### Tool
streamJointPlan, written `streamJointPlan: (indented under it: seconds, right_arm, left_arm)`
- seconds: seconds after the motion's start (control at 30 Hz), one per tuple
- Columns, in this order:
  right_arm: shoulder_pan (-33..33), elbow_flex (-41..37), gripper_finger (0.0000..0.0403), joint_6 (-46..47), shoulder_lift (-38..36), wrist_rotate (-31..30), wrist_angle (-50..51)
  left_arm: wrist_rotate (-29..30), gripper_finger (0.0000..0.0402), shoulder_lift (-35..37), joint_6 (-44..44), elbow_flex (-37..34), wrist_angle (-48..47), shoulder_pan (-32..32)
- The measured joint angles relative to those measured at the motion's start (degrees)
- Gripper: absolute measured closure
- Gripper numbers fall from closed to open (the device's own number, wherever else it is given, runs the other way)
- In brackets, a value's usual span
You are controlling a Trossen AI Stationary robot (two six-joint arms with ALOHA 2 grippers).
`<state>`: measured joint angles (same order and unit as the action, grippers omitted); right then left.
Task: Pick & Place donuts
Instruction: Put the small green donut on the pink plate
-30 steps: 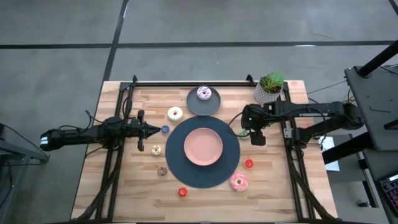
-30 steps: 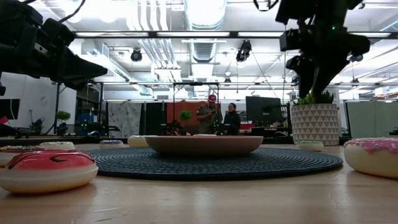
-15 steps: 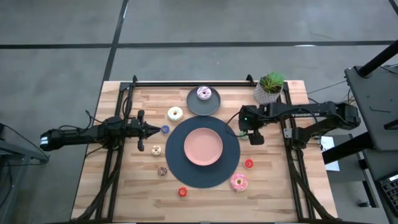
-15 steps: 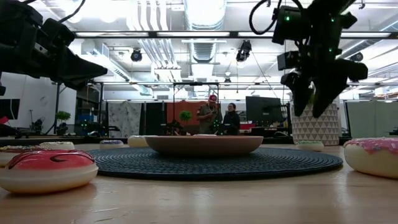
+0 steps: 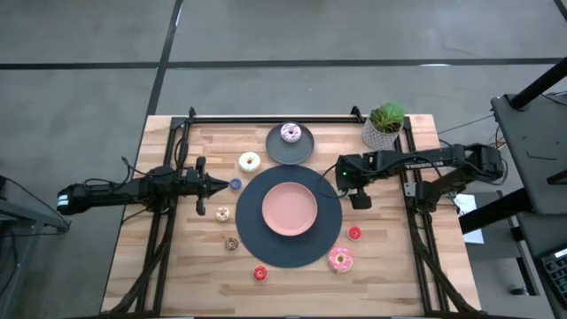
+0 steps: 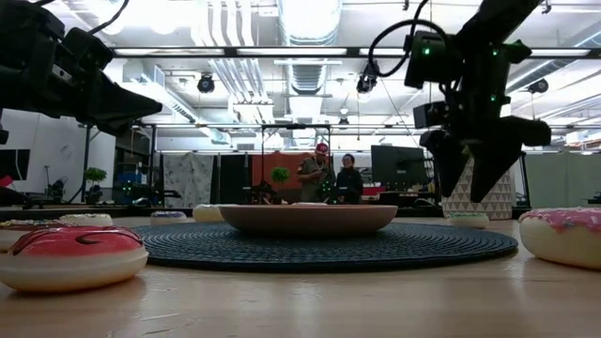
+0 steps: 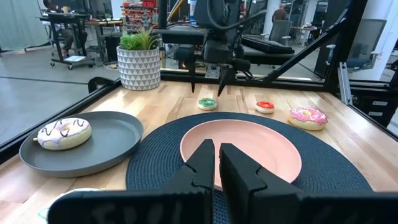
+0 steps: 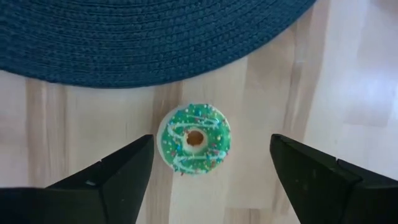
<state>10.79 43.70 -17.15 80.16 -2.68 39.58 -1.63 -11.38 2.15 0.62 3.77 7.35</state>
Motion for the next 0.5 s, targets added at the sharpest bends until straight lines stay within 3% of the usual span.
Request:
streamJointPlan:
  seconds: [0.5]
  right_arm:
    - [-0.02, -3.89, 0.008, -0.47, 0.89, 1.68, -4.06]
  left_arm:
    - [0.0, 0.0401, -0.01, 0.01, -0.01, 0.0, -0.01]
